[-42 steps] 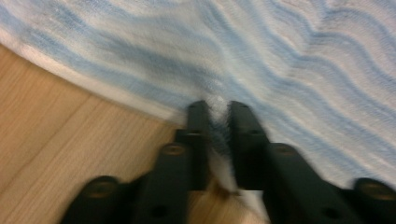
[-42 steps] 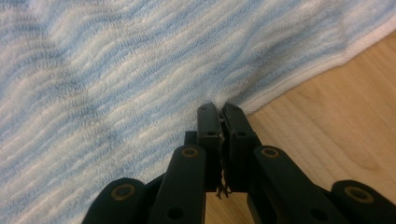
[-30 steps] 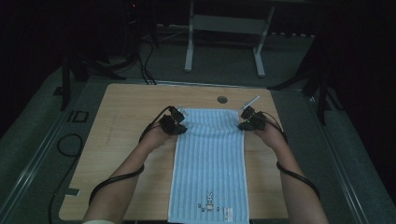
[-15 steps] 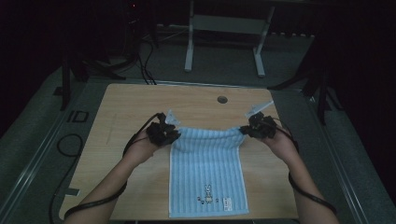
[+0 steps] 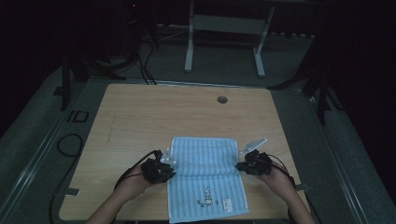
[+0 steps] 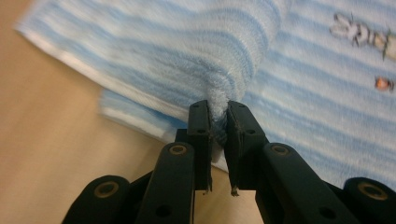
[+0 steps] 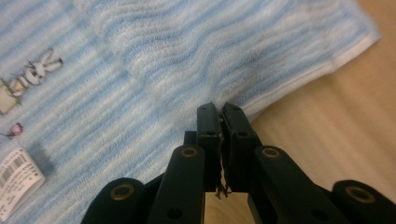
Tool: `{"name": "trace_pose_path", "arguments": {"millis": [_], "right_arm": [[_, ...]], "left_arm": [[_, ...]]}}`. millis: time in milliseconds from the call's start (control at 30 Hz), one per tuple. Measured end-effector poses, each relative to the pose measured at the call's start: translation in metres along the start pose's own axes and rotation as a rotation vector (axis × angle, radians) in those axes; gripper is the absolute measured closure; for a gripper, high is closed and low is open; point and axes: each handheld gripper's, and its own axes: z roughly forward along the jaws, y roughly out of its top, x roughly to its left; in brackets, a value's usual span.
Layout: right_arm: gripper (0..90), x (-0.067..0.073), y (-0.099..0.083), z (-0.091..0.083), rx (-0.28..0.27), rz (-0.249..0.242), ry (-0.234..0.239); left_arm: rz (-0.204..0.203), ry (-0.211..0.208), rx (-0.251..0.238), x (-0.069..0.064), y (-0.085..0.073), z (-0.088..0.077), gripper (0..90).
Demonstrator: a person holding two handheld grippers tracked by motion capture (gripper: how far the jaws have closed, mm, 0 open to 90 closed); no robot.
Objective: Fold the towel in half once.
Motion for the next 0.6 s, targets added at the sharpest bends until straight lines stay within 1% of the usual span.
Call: {"name": "trace_pose_path", "arguments": {"millis": [67,133,167,200,267,300,367,400,467,533,567,600], "right_arm": [[86.3,0.002,-0.003,0.004,0.01,0.001,0.012],[86.0,0.005,-0.006,0.008,0.021,-0.003,0.005],[85.9,0.005,-0.006,0.009,0.028,-0.002,0.011],[85.3,0.006,-0.007,0.01,0.035,0.001,0.011],[83.6,0.008,-0.009,0.012,0.044,-0.002,0.02],[81.3,0.009,-0.008,0.011,0.049,-0.008,0.023],[76.1,0.01,-0.006,0.004,0.048,-0.024,0.01],[75.7,0.009,-0.005,-0.001,0.04,-0.026,0.001],[72.7,0.007,0.0,-0.013,0.008,-0.02,-0.017],[72.3,0.006,0.006,-0.024,-0.02,-0.025,-0.021],[72.3,0.007,0.01,-0.028,-0.03,-0.033,-0.034],[72.3,0.008,0.014,-0.031,-0.038,-0.034,-0.034]], "left_arm": [[-0.005,-0.007,0.014,0.0,-0.004,0.004,79.7],[-0.013,-0.015,0.033,0.001,-0.008,0.007,79.6],[-0.01,-0.017,0.028,0.001,-0.009,0.008,79.6],[-0.022,-0.025,0.026,0.002,-0.01,0.007,79.1],[-0.012,-0.024,0.044,0.002,-0.01,0.006,77.9],[-0.014,-0.02,0.057,0.003,-0.01,0.004,75.0],[-0.019,-0.004,0.049,0.005,-0.009,-0.002,73.8],[-0.018,0.002,0.043,0.007,-0.008,-0.006,73.2],[-0.022,0.017,0.019,0.01,-0.004,-0.015,72.6],[-0.031,0.023,0.005,0.013,0.001,-0.022,70.8],[-0.026,0.028,-0.002,0.014,0.004,-0.024,70.8],[-0.023,0.033,-0.007,0.014,0.007,-0.024,70.8]]}}
